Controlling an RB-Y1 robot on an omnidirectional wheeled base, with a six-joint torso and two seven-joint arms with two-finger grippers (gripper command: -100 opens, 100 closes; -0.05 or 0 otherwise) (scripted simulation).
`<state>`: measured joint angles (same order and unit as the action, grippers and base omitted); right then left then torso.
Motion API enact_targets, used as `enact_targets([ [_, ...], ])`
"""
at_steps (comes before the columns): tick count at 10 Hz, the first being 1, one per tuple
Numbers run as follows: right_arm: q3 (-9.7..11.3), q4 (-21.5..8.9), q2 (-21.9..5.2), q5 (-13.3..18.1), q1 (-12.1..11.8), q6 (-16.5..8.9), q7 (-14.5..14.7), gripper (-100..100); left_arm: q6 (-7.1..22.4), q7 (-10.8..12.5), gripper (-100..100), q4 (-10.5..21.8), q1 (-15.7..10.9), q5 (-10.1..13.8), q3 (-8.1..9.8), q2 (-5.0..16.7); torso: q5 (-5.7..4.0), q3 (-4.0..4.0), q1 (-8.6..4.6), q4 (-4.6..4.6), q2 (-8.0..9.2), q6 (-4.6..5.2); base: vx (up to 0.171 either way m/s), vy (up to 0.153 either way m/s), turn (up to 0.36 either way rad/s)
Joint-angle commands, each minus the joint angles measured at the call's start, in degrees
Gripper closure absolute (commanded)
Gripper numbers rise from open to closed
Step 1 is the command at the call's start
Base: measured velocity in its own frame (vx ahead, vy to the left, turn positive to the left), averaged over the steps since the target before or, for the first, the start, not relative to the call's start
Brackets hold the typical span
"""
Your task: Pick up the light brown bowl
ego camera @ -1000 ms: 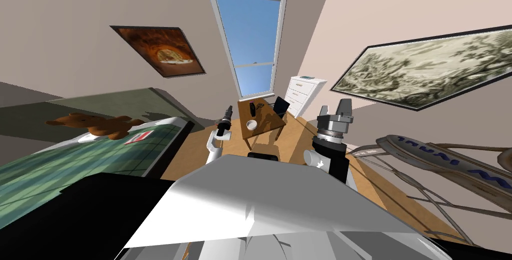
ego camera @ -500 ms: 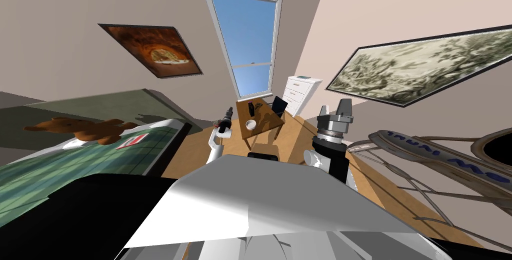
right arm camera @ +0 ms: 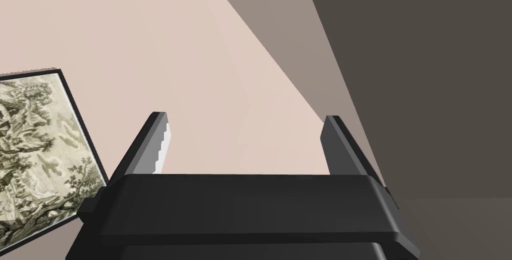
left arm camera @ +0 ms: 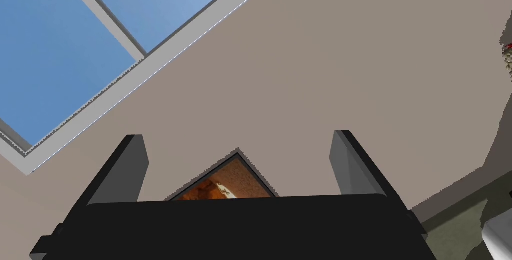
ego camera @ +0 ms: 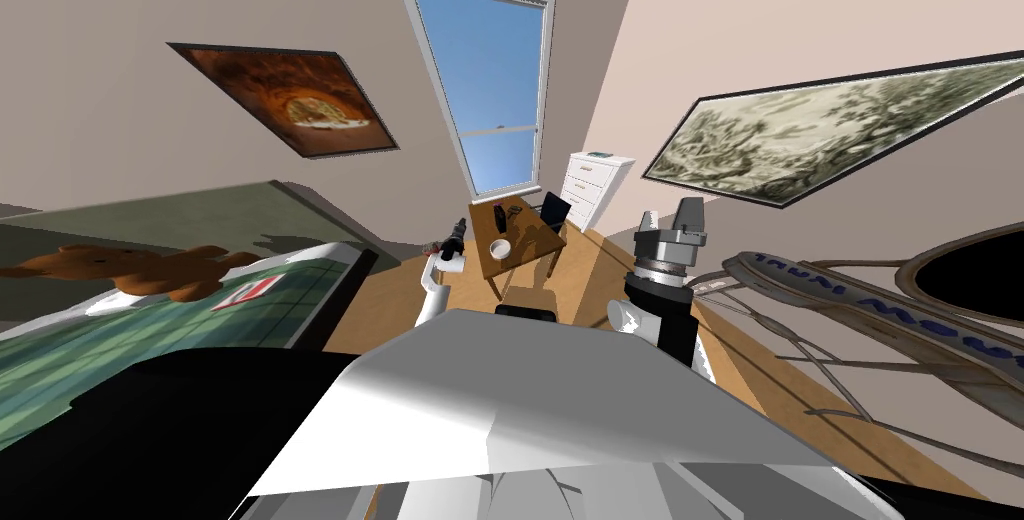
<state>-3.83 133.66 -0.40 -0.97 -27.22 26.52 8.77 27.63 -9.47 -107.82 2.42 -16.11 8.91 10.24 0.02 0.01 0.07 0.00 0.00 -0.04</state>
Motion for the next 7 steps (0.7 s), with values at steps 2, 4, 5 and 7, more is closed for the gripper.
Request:
enact_targets([
  [2, 0.00, 0.00, 0.00, 0.00, 0.00, 0.00, 0.00, 0, 3.94, -0.46, -100, 2.40, -2.04, -0.19, 0.60, 0.16, 0.00, 0.00, -0.01, 0.00, -0.01, -0.01, -0.011, 0.009, -0.057],
  [4, 0.00, 0.00, 0.00, 0.00, 0.00, 0.00, 0.00, 0, 7.26, -0.89, -100, 4.52, -3.73, -0.48, 1.10, 0.04, 0.00, 0.00, 0.01, 0.00, -0.01, -0.01, -0.011, 0.017, -0.087],
  [5, 0.00, 0.00, 0.00, 0.00, 0.00, 0.00, 0.00, 0, 8.79, -0.89, -100, 4.52, -3.73, -0.48, 1.10, 0.04, 0.01, -0.01, 0.03, 0.00, -0.02, 0.02, -0.009, 0.017, -0.052],
  [7, 0.00, 0.00, 0.00, 0.00, 0.00, 0.00, 0.00, 0, 12.41, -1.32, -100, 6.65, -5.38, -0.72, 1.60, -0.09, 0.00, -0.02, 0.02, -0.01, -0.04, 0.01, -0.005, 0.015, -0.069],
])
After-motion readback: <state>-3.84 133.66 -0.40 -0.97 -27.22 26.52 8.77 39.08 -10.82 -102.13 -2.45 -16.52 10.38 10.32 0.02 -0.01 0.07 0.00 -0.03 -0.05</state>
